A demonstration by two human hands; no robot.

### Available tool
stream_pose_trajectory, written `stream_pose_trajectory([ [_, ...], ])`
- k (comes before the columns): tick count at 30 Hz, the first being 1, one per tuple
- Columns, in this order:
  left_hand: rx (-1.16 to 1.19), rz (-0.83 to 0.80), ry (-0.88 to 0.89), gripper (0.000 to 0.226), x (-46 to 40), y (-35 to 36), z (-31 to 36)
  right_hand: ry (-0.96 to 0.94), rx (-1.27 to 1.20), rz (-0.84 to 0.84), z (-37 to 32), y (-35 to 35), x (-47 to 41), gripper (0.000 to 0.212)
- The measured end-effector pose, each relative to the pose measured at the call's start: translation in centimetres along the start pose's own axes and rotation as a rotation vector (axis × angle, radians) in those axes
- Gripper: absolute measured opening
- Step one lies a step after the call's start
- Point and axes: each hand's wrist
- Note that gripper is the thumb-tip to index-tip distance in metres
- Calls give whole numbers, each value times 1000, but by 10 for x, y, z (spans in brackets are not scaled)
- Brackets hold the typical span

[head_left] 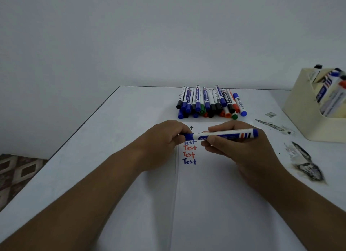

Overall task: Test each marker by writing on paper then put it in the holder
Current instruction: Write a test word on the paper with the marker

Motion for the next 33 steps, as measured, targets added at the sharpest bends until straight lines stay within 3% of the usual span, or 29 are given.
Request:
stream_pose_trajectory([
  [6, -19, 77, 51, 17, -1, 2, 6, -28, 33, 12, 0, -2, 1, 24],
  [16, -56, 81, 48, 12, -1, 4, 15, 17, -41, 36, 1, -2, -3, 34],
  [21, -66, 117, 101, 14, -8, 3, -3, 10, -7, 58, 4, -4, -5, 27],
  [24, -165, 2, 71, 77, -7, 0, -18, 1, 21, 104, 3, -5, -5, 31],
  [26, -314, -95, 39, 101, -6, 1, -22, -2, 3, 157, 1, -7, -6, 25],
  [29, -503, -168, 28, 115, -10, 7, -29, -1, -111, 259, -2, -12, -6, 39],
  [33, -537, -211, -1, 117, -17, 11, -36, -29, -182, 410, -12, -22, -7, 62],
])
Point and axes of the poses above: each hand's wrist, its own x-axis away from the middle knuckle, its own y-axis out of the palm, z = x × y, and after that the axes turned 6 degrees about -y, right-handed
